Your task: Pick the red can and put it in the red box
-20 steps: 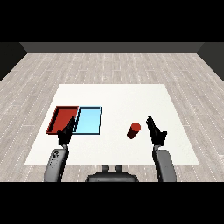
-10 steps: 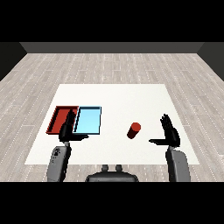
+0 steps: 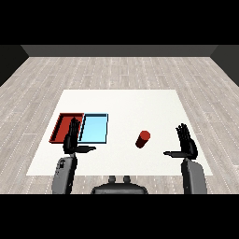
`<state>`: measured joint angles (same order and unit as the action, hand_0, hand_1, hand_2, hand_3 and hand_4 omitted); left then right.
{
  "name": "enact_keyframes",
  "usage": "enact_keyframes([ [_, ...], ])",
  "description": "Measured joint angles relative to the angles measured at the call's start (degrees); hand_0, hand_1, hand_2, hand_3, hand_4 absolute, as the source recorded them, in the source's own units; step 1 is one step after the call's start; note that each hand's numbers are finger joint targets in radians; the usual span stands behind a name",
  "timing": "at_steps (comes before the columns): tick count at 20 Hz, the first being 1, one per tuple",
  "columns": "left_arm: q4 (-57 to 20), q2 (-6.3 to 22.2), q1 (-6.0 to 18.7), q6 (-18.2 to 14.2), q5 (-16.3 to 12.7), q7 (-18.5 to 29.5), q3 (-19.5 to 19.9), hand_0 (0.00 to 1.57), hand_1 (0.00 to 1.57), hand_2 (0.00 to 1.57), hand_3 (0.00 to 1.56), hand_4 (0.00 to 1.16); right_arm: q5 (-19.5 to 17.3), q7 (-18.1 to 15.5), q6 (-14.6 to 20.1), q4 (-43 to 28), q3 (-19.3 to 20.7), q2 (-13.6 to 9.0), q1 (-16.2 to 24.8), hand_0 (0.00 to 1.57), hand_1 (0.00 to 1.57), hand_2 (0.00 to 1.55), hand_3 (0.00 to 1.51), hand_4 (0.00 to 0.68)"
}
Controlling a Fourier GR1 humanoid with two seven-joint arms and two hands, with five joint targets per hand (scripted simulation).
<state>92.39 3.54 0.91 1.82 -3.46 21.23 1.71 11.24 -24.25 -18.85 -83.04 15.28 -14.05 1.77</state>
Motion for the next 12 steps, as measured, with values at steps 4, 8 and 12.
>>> enact_keyframes([
  [4,-1.71,-0.18,0.21,0.77,-0.30,2.11,0.61,0.00,0.00,0.00,0.00,0.00,-0.11,-0.52,-1.27,0.21,0.53,0.24,0.54,0.00,0.00,0.00,0.00,0.000],
  [8,-1.97,-0.71,0.67,0.91,-0.74,2.13,0.63,0.00,0.00,0.00,0.00,0.00,-0.24,1.55,-1.30,-1.08,0.03,0.89,0.18,0.00,0.00,0.00,0.00,0.000],
  [12,-3.25,-0.69,1.49,1.22,-1.09,3.09,1.18,0.00,0.00,0.00,0.00,0.00,0.08,3.30,-1.53,0.20,-0.68,1.78,-1.35,0.00,0.00,0.00,0.00,0.000],
])
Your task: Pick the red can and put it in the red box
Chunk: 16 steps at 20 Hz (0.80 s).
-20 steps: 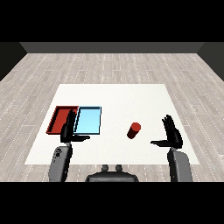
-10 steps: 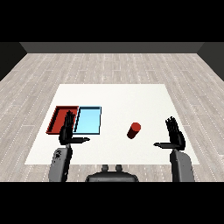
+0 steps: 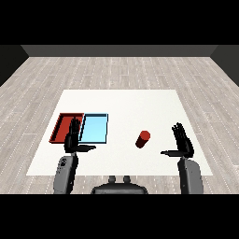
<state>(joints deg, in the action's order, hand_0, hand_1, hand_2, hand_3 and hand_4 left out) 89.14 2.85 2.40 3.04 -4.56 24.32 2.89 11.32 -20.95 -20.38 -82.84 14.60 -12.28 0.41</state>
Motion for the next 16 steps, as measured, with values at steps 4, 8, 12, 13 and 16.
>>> enact_keyframes([
  [4,2.67,-0.75,-1.64,-0.45,0.31,-0.66,-1.06,0.00,0.00,0.00,0.00,0.00,0.31,2.09,0.56,1.19,-0.58,0.81,-2.07,0.00,0.00,0.00,0.00,0.000],
  [8,3.40,-0.83,-1.92,-0.42,-0.08,-0.78,-0.85,0.00,0.00,0.00,0.00,0.00,0.25,2.41,0.65,4.69,-1.08,1.38,-4.23,0.00,0.00,0.00,0.00,0.000],
  [12,2.08,-0.12,-1.66,0.72,-0.90,0.20,0.12,0.00,0.00,0.00,0.00,0.00,-1.52,0.96,1.27,8.33,-2.76,2.83,-6.16,0.00,0.00,0.00,0.00,0.000],
  [13,1.69,-0.17,-1.50,0.77,-0.78,0.49,0.07,0.00,0.00,0.00,0.00,0.00,-1.51,0.75,1.36,9.65,-2.86,3.07,-6.95,0.00,0.00,0.00,0.00,0.000],
  [16,1.42,-0.27,-1.51,0.75,-0.81,0.63,0.17,0.00,0.00,0.00,0.00,0.00,-1.68,1.23,2.08,10.21,-3.98,4.32,-7.58,0.00,0.00,0.00,0.00,0.000],
])
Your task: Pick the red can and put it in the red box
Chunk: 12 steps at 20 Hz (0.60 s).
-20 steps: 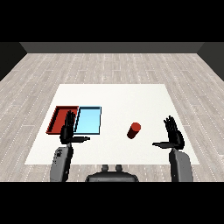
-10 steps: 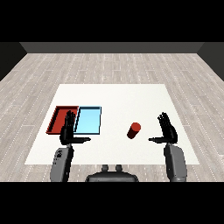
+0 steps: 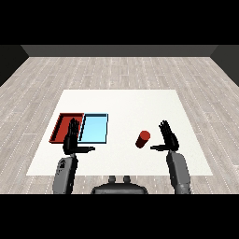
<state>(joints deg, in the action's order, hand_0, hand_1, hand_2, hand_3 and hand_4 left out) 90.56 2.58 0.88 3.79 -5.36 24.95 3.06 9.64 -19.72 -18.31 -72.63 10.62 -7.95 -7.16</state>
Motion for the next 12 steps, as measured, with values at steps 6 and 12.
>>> enact_keyframes([
  [6,0.49,-0.47,-0.27,-0.02,-0.37,-0.80,-0.31,0.00,0.00,0.00,0.00,0.00,-0.66,-1.56,0.62,3.67,-1.90,2.06,-0.97,0.00,0.00,0.00,0.00,0.000],
  [12,0.53,0.22,0.14,0.48,-1.31,-1.12,0.84,0.00,0.00,0.00,0.00,0.00,-0.63,-2.22,2.23,7.04,-3.04,3.95,-2.67,0.00,0.00,0.00,0.00,0.000],
])
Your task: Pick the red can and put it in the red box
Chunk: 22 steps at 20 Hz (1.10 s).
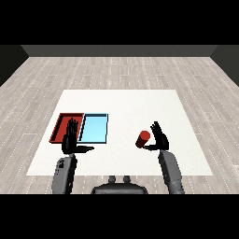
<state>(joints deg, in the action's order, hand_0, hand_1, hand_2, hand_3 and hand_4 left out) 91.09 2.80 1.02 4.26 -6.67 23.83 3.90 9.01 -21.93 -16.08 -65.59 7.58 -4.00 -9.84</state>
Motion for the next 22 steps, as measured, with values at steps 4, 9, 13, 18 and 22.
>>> enact_keyframes([
  [4,0.63,-0.54,-0.36,-0.63,0.60,0.36,-0.48,0.00,0.00,0.00,0.00,0.00,0.11,-1.85,-1.06,3.76,0.19,-0.70,-0.60,0.00,0.00,0.00,0.00,0.000],
  [9,1.22,-0.53,0.09,-1.10,0.89,-0.66,-0.66,0.00,0.00,0.00,0.00,0.00,0.26,-0.88,-0.36,3.43,-0.89,0.06,-0.57,0.00,0.00,0.00,0.00,0.000],
  [13,0.96,-0.38,0.75,-1.23,1.11,-1.32,-0.69,0.00,0.00,0.00,0.00,0.00,0.16,-2.27,-0.29,7.48,-0.88,0.26,-2.83,0.00,0.00,0.00,0.00,0.000],
  [18,1.41,-0.46,0.51,-1.48,1.29,-1.16,-0.73,0.00,0.00,0.00,0.00,0.00,0.52,-3.14,-0.65,9.65,-1.56,1.27,-3.99,0.00,0.00,0.00,0.00,0.000],
  [22,1.15,-0.57,0.84,-1.84,1.33,-1.20,-0.68,0.00,0.00,0.00,0.00,0.00,0.44,-1.77,1.06,10.41,-2.20,2.38,-6.32,0.00,0.00,0.00,0.00,0.000],
])
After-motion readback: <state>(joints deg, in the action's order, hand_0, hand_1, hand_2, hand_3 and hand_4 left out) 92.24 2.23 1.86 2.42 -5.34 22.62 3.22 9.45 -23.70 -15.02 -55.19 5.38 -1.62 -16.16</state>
